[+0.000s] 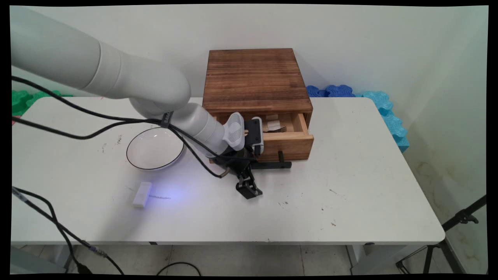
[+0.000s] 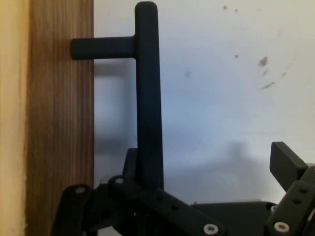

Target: Open the drawer

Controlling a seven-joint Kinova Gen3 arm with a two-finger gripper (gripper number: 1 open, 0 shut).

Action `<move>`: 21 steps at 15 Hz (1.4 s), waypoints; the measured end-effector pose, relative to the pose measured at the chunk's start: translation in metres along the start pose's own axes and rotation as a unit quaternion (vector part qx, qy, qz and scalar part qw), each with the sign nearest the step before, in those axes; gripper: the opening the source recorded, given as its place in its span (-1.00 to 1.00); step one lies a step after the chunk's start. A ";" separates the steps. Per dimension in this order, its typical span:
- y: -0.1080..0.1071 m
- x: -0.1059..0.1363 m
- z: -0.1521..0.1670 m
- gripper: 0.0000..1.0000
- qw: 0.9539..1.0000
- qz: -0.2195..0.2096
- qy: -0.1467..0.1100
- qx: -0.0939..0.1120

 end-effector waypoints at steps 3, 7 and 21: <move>0.009 -0.001 -0.004 1.00 1.000 0.002 0.001 -0.004; 0.023 -0.003 -0.009 1.00 1.000 0.004 0.003 -0.010; 0.065 -0.006 -0.021 1.00 1.000 0.012 0.012 -0.026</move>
